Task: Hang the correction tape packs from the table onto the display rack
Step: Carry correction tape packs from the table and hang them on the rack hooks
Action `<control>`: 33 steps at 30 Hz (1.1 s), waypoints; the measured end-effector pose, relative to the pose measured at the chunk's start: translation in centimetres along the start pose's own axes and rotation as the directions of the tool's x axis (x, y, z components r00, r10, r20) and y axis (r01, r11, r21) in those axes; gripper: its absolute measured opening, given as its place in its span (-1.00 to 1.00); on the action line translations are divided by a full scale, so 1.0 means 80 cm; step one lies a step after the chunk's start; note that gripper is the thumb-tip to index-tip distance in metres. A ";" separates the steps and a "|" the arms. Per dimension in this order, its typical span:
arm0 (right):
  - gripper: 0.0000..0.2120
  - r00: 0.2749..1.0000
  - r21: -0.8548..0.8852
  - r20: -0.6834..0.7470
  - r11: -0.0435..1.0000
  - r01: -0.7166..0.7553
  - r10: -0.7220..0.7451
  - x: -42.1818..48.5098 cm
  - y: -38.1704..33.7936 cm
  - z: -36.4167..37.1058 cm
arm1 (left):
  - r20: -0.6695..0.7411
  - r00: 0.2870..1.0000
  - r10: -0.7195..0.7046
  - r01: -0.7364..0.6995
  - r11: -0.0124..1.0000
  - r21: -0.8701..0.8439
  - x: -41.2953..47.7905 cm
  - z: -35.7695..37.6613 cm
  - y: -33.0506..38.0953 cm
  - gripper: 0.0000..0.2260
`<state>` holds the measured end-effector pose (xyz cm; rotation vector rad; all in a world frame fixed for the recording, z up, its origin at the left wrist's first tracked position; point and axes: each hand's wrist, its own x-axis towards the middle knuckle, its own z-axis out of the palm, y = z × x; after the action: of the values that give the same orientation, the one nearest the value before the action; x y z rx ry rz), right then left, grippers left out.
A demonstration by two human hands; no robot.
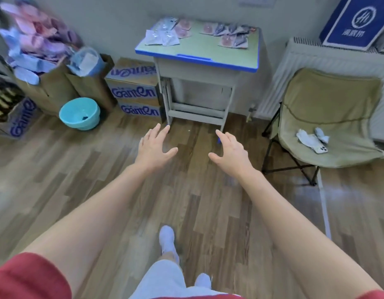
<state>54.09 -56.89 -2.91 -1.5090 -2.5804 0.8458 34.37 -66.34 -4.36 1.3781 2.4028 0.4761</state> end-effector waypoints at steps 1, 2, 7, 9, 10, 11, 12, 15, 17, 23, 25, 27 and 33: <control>-0.34 1.000 -0.004 0.011 1.000 0.005 -0.005 0.026 -0.007 -0.004 | -0.005 1.000 0.000 0.000 1.000 -0.006 0.027 -0.005 -0.004 -0.39; -0.33 1.000 -0.007 0.015 1.000 0.010 -0.010 0.044 -0.012 -0.007 | -0.010 1.000 0.005 -0.005 1.000 -0.005 0.048 -0.009 -0.008 -0.39; -0.34 0.999 -0.004 -0.045 1.000 0.030 -0.030 0.195 -0.057 -0.031 | -0.058 0.998 0.027 -0.028 0.999 -0.025 0.208 -0.046 -0.032 -0.39; -0.34 0.998 0.013 -0.055 1.000 0.022 -0.021 0.255 -0.078 -0.042 | -0.068 0.997 0.028 -0.031 0.998 -0.048 0.269 -0.069 -0.043 -0.39; -0.34 0.998 0.020 -0.062 1.000 0.013 -0.012 0.282 -0.088 -0.047 | -0.070 0.997 0.033 -0.037 0.997 -0.061 0.298 -0.079 -0.049 -0.39; -0.34 0.997 0.022 -0.071 1.000 0.010 -0.008 0.310 -0.098 -0.053 | -0.075 0.997 0.036 -0.041 0.997 -0.067 0.326 -0.090 -0.054 -0.39; -0.34 0.997 0.026 -0.080 1.000 0.007 -0.005 0.336 -0.107 -0.057 | -0.079 0.996 0.034 -0.039 0.997 -0.067 0.354 -0.099 -0.060 -0.39; -0.33 0.996 0.028 -0.089 1.000 0.007 -0.004 0.409 -0.131 -0.066 | -0.086 0.996 0.006 -0.012 0.997 -0.071 0.427 -0.121 -0.077 -0.38; -0.32 0.997 0.030 -0.082 1.000 0.006 -0.004 0.456 -0.145 -0.069 | -0.084 0.996 -0.010 0.004 0.997 -0.076 0.472 -0.131 -0.087 -0.38; -0.32 0.999 0.029 -0.030 0.999 0.038 -0.037 0.619 -0.180 -0.067 | -0.081 0.994 -0.071 0.063 0.994 -0.093 0.606 -0.138 -0.125 -0.36; -0.32 0.999 0.049 -0.016 0.998 0.048 -0.047 0.677 -0.188 -0.064 | -0.085 0.993 -0.086 0.079 0.993 -0.086 0.654 -0.138 -0.136 -0.36; -0.31 0.999 0.053 -0.003 0.998 0.043 -0.043 0.733 -0.193 -0.062 | -0.084 0.990 -0.112 0.105 0.991 -0.080 0.703 -0.139 -0.142 -0.36; -0.28 0.999 -0.026 0.049 1.000 0.016 -0.015 0.870 -0.214 -0.046 | -0.019 0.983 -0.182 0.179 0.978 -0.110 0.816 -0.135 -0.150 -0.33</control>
<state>4.79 -5.03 -8.11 -1.4918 -2.6436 0.8613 -10.71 -16.56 -7.66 1.1030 2.4573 0.5713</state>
